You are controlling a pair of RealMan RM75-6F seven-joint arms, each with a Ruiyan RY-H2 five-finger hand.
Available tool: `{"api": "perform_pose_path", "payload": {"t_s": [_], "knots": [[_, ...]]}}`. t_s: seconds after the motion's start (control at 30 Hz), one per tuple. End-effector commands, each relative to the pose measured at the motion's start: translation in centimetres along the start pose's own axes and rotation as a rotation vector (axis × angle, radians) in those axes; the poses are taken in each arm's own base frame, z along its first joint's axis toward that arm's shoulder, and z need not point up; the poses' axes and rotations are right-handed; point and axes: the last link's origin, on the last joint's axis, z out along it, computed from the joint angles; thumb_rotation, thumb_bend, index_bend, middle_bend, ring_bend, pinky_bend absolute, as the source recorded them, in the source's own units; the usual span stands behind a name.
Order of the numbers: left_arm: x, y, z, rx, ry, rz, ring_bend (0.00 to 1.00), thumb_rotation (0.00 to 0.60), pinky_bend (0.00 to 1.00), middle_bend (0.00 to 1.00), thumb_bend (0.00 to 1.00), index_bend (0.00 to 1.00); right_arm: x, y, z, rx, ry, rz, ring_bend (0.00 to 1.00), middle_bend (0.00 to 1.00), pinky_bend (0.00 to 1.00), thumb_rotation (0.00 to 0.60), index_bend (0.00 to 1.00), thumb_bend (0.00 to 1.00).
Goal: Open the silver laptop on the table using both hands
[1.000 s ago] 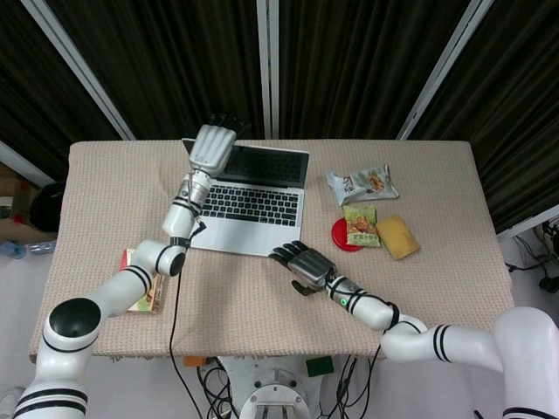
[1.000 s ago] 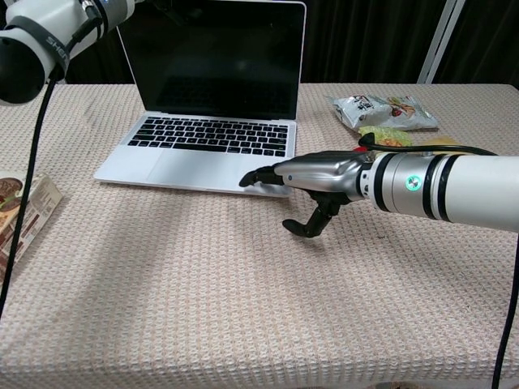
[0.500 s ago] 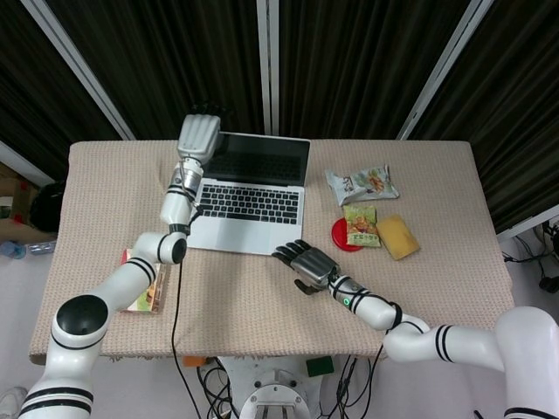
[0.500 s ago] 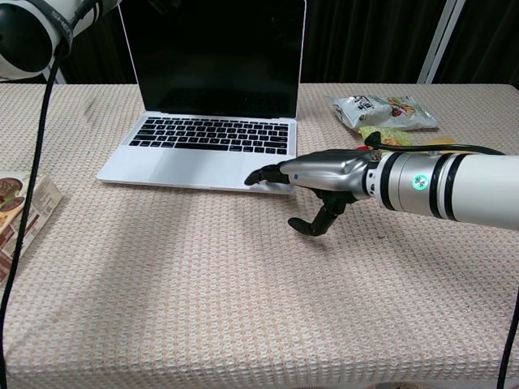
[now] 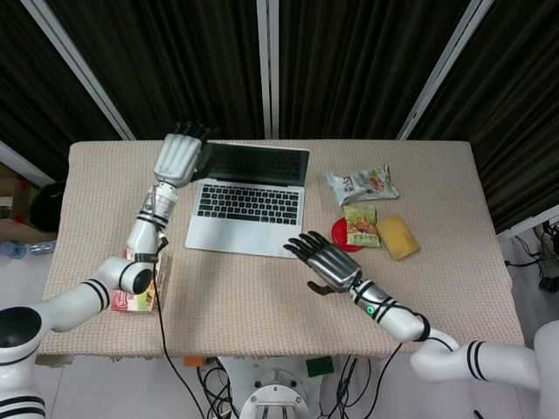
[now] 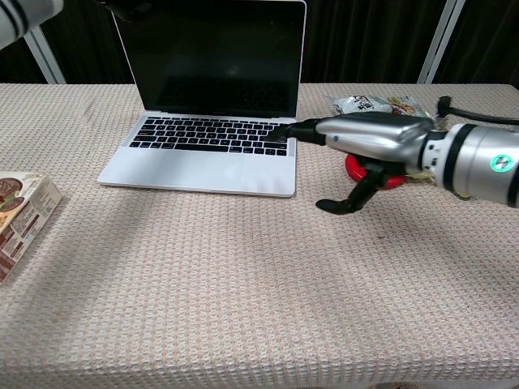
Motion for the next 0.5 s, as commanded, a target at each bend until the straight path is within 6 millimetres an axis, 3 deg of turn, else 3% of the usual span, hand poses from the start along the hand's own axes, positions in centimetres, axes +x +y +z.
{"api": "perform_pose_path", "payload": {"t_s": [0.03, 0.27, 0.5], "knots": [[2.4, -4.7, -8.0, 0.061, -0.013, 0.031, 0.11, 0.6, 0.11, 0.2, 0.38, 0.19, 1.1, 1.9, -5.1, -0.047, 0.05, -0.022, 0.0, 0.02, 0.0, 0.6, 0.0, 0.35], [4.2, -9.8, -20.1, 0.198, -0.121, 0.089, 0.11, 0.6, 0.1, 0.2, 0.38, 0.19, 3.2, 6.2, -15.6, -0.241, 0.2, -0.08, 0.0, 0.03, 0.0, 0.6, 0.0, 0.36], [5.1, -11.1, -29.3, 0.326, -0.104, 0.132, 0.11, 0.6, 0.1, 0.2, 0.37, 0.19, 3.7, 7.9, -23.5, -0.415, 0.37, -0.099, 0.0, 0.03, 0.0, 0.6, 0.0, 0.36]]}}
